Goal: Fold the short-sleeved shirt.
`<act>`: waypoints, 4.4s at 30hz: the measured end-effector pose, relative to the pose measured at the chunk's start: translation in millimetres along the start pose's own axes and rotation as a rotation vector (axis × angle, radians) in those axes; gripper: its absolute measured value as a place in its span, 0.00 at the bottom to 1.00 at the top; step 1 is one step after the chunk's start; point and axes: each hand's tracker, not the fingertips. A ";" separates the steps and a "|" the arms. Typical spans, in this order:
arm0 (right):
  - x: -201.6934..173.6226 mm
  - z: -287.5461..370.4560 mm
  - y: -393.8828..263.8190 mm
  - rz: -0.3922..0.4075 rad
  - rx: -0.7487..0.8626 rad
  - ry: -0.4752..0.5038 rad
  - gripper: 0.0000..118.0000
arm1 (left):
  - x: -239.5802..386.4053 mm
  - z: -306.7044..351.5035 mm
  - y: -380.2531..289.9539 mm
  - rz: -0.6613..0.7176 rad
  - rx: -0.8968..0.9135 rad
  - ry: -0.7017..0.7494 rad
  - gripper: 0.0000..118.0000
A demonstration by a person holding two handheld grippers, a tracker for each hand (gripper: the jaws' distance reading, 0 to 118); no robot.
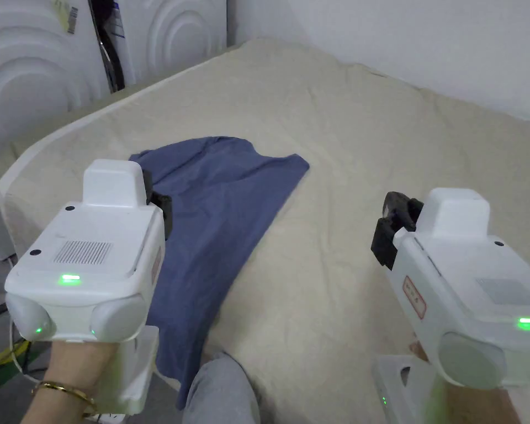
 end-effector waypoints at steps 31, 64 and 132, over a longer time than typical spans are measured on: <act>50.1 -118.3 -37.5 -0.061 -0.220 -0.027 0.01 | 74.1 -416.4 -43.6 0.004 -0.822 -0.263 0.98; 85.7 91.9 5.6 -0.113 0.045 -0.228 0.01 | 84.1 -127.4 259.1 0.175 -0.103 -0.407 0.01; 148.1 169.1 -42.3 -0.167 0.033 -0.501 0.01 | 211.7 28.2 1.8 -0.122 0.016 -0.539 0.14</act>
